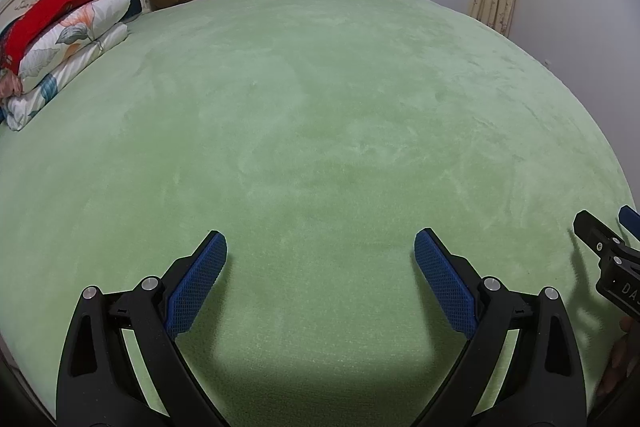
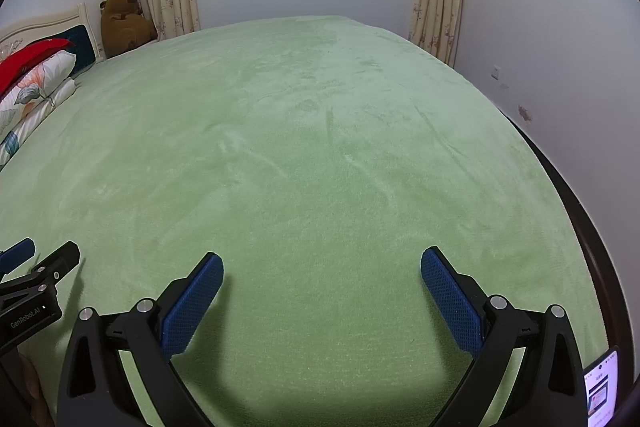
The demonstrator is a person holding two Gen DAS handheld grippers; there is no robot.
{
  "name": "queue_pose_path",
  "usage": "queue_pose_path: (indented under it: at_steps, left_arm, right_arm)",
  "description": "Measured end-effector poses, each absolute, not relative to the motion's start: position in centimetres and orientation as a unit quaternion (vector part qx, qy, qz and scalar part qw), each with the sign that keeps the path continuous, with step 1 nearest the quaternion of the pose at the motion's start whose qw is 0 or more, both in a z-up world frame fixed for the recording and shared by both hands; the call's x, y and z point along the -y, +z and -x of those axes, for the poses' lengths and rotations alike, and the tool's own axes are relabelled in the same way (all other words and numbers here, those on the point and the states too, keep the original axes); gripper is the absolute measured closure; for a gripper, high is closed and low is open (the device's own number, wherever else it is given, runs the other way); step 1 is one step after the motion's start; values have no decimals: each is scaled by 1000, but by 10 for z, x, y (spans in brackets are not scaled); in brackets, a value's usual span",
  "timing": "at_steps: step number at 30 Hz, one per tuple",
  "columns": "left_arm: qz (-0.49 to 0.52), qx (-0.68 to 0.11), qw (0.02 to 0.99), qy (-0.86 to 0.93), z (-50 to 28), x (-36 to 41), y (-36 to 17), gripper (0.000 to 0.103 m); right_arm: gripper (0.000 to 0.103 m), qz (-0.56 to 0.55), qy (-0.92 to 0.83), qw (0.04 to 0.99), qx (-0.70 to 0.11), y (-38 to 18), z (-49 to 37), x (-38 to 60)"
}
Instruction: Collect trash
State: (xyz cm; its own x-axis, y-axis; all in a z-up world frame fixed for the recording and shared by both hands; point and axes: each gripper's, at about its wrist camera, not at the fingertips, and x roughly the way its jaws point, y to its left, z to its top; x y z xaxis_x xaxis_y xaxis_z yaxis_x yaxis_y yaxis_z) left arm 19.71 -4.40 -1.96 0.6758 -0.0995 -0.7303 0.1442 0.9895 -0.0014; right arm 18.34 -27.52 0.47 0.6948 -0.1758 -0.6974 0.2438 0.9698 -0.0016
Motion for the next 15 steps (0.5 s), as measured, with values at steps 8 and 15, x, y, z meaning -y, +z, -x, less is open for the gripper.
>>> queue_pose_path:
  at_steps: [8, 15]
  left_arm:
    - [-27, -397, 915, -68, -197, 44, -19, 10]
    - [-20, -401, 913, -73, -198, 43, -21, 10]
  right_arm:
    - [5, -45, -114, 919, -374, 5, -184, 275]
    - [5, -45, -114, 919, -374, 5, -184, 275]
